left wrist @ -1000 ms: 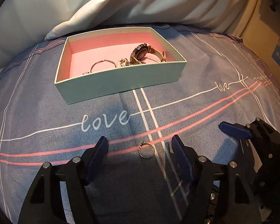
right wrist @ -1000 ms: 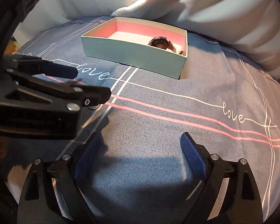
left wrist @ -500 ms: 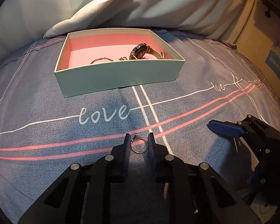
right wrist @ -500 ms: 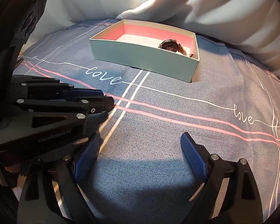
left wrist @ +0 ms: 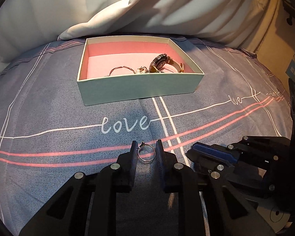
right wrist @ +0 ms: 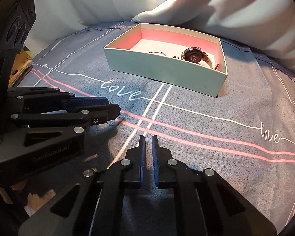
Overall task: Organize jewelry
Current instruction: 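Carry the silver ring into the box and open the left gripper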
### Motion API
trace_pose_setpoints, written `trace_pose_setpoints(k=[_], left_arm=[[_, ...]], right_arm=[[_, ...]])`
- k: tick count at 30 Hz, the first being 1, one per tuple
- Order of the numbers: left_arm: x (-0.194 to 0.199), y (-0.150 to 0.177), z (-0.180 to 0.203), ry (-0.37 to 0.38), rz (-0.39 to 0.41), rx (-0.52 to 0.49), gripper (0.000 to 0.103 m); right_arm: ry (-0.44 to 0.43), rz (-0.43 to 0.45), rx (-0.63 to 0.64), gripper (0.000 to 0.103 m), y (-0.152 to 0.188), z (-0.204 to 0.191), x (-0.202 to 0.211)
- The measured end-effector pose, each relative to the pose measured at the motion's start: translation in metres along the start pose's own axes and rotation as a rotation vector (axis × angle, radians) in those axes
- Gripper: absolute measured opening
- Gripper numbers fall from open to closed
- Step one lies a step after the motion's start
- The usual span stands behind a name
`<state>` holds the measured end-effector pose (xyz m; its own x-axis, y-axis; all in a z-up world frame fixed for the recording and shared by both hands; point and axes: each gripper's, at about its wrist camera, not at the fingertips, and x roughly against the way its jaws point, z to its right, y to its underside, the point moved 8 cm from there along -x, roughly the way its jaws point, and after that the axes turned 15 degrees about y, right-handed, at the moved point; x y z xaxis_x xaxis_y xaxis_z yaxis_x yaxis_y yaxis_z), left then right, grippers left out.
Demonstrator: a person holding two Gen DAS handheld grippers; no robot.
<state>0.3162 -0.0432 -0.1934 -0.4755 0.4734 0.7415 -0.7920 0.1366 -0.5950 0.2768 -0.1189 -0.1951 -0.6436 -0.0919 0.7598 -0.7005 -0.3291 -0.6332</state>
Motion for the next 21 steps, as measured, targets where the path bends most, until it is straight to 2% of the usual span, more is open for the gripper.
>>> trace_pose_setpoints(k=[13, 16, 21], left_arm=[[0.006, -0.01, 0.0, -0.01, 0.012, 0.029, 0.019], [0.013, -0.031, -0.001, -0.018, 0.049, 0.018, 0.019], [0.025, -0.095, -0.01, -0.036, 0.132, 0.019, 0.019]], right_arm=[[-0.004, 0.013, 0.01, 0.008, -0.012, 0.001, 0.002], [0.014, 0.053, 0.009, 0.008, -0.035, 0.009, 0.007], [0.069, 0.138, 0.016, 0.008, -0.098, 0.028, 0.013]])
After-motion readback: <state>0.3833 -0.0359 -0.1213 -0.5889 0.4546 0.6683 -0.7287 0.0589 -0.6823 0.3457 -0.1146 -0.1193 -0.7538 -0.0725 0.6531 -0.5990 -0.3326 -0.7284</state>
